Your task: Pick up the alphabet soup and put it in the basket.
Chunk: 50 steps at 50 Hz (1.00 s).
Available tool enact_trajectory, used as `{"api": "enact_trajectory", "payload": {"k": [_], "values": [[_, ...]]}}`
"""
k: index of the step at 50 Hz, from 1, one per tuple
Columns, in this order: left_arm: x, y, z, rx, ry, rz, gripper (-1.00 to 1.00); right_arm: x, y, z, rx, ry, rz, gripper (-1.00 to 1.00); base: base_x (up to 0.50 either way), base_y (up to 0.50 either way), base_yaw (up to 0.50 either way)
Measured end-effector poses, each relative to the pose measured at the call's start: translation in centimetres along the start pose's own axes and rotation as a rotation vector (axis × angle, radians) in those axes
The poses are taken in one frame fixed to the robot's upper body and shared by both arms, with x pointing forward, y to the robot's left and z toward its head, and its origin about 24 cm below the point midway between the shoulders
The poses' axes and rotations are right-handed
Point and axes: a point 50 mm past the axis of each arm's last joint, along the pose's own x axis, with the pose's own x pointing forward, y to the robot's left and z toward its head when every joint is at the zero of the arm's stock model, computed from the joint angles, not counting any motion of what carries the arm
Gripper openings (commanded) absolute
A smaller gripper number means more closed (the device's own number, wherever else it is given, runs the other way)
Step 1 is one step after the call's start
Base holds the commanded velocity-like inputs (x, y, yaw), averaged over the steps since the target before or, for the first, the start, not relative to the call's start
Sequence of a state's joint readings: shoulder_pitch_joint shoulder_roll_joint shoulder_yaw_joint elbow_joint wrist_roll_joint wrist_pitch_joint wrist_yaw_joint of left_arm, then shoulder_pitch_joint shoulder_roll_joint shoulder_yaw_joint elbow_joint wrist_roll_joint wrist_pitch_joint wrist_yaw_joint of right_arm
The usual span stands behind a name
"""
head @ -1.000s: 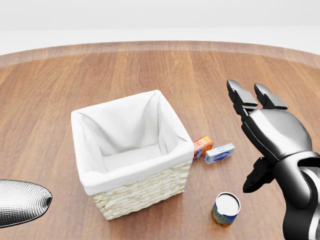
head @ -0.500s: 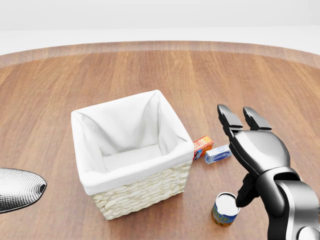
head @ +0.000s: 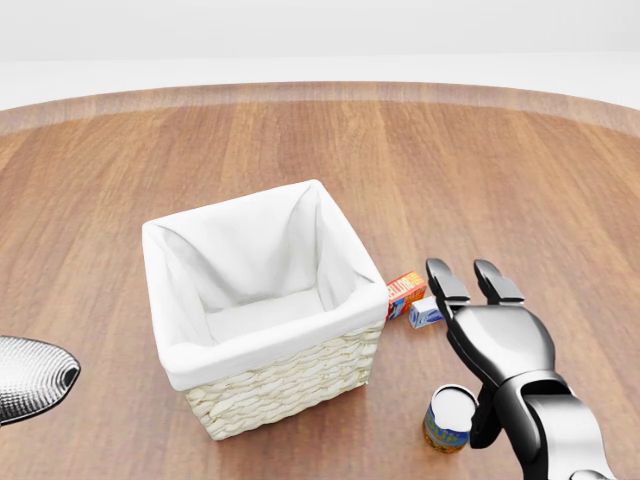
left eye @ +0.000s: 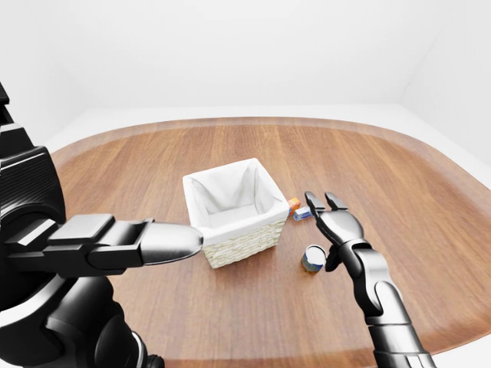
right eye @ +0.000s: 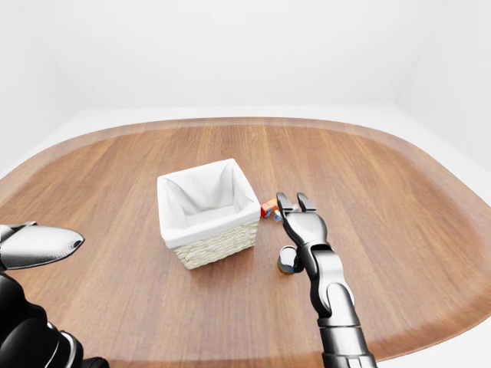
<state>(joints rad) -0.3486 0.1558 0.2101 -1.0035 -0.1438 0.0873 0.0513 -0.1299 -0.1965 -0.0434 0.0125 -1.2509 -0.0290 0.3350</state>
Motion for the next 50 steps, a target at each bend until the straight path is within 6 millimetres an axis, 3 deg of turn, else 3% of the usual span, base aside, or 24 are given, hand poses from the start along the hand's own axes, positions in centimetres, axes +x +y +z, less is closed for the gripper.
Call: {"api": "enact_trajectory", "payload": {"k": [25,50], "values": [[0.1,0.6,-0.3,-0.062,0.013,0.062,1.00,-0.4,5.1,-1.7,-0.050,0.040,0.137,1.00,0.00,0.00,0.00],[0.1,0.4,0.1,-0.090,-0.001,0.061,1.00,0.2,7.7,-2.1,-0.050,0.051,0.169,1.00,0.00,0.00,0.00]]}}
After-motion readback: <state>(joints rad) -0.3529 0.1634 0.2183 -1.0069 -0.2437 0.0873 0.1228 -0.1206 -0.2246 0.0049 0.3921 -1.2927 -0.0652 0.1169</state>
